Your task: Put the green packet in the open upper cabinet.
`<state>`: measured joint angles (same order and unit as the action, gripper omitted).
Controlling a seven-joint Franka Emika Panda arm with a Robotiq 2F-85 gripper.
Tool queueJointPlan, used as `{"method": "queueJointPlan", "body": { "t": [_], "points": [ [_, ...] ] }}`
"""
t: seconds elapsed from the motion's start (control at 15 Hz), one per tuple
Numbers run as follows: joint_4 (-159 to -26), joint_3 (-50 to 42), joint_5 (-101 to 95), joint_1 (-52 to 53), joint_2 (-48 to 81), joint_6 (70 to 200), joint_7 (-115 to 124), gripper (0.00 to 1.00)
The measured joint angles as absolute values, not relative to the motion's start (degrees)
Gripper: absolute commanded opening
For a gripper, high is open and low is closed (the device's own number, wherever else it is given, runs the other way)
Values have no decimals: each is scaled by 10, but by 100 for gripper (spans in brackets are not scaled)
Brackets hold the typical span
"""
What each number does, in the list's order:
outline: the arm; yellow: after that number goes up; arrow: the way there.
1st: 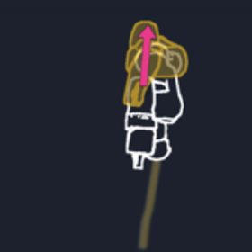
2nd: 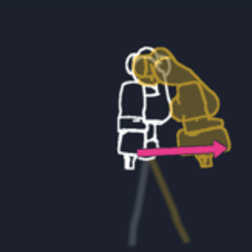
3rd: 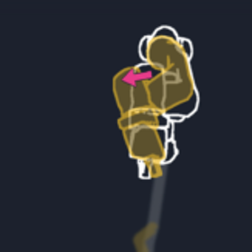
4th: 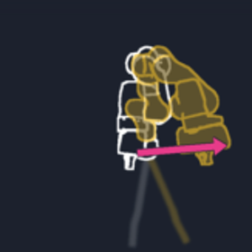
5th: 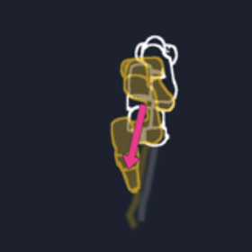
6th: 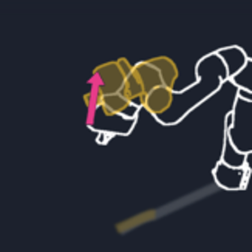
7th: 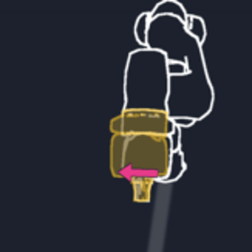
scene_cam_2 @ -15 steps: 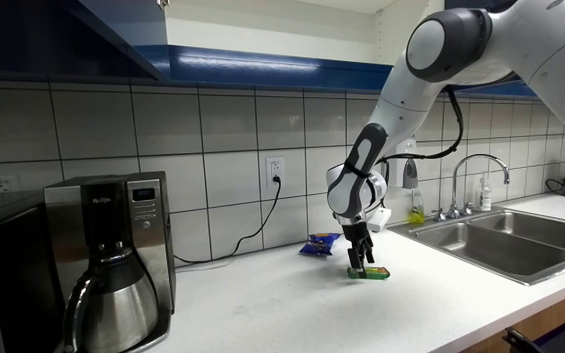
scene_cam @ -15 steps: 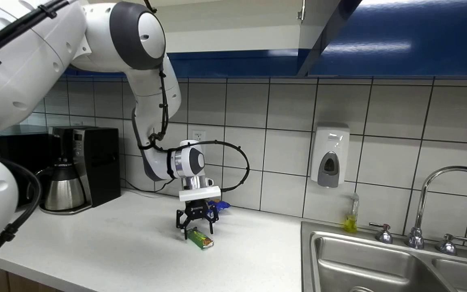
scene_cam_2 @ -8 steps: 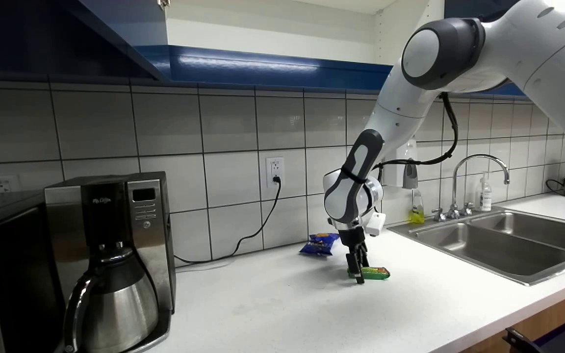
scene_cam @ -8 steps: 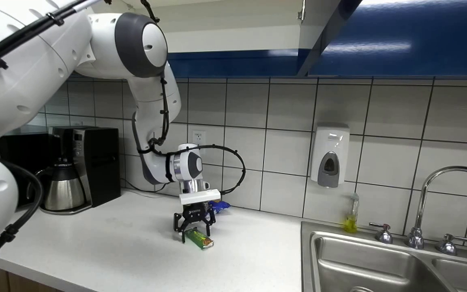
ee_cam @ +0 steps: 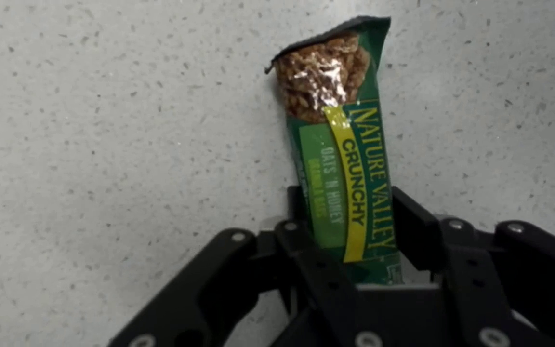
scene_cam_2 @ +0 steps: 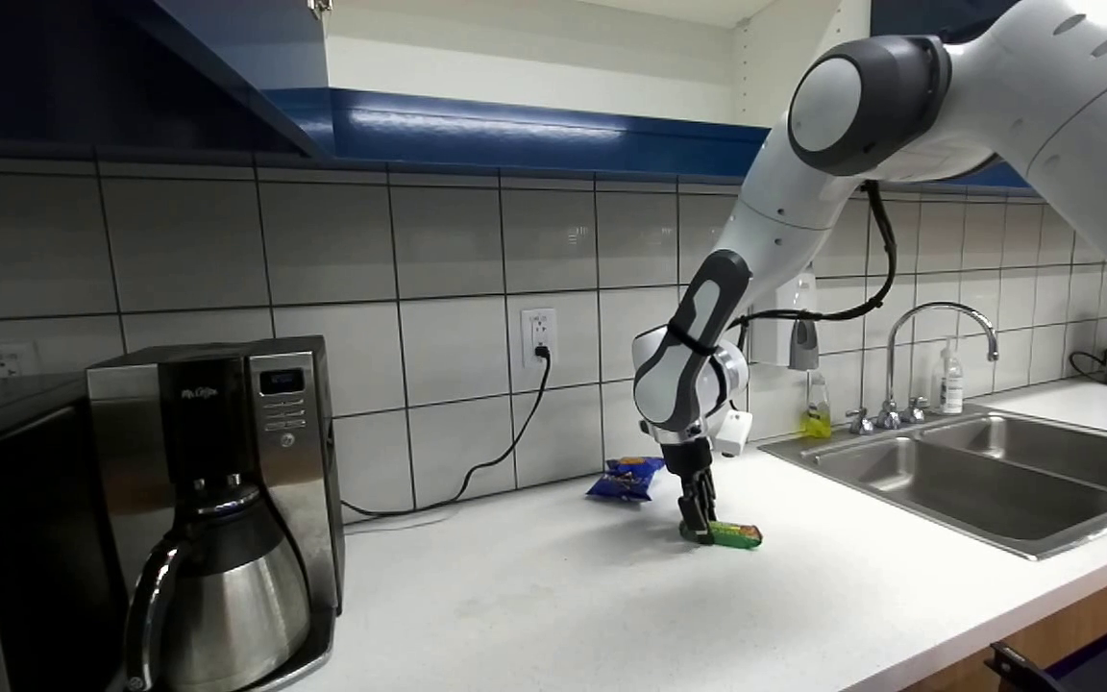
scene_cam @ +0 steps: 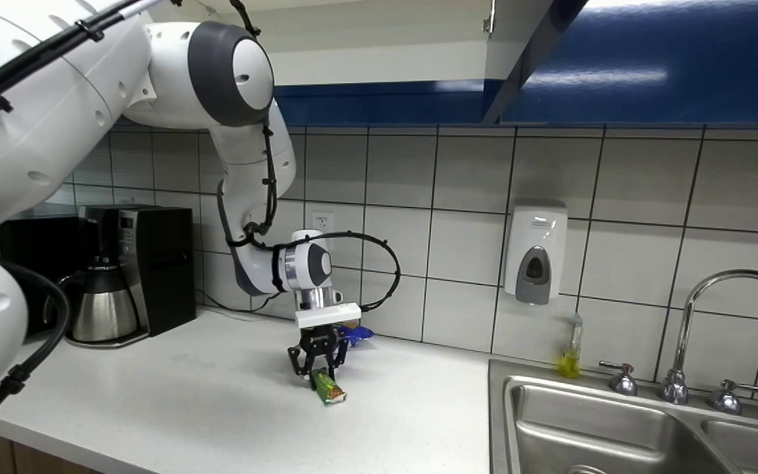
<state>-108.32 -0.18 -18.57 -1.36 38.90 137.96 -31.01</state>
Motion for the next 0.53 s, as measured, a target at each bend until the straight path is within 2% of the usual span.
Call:
{"method": "queueJointPlan", "body": {
  "t": [0.53],
  "points": [
    [-1070, -8, -181, -17, 393, 1360, -276, 19]
  ]
}}
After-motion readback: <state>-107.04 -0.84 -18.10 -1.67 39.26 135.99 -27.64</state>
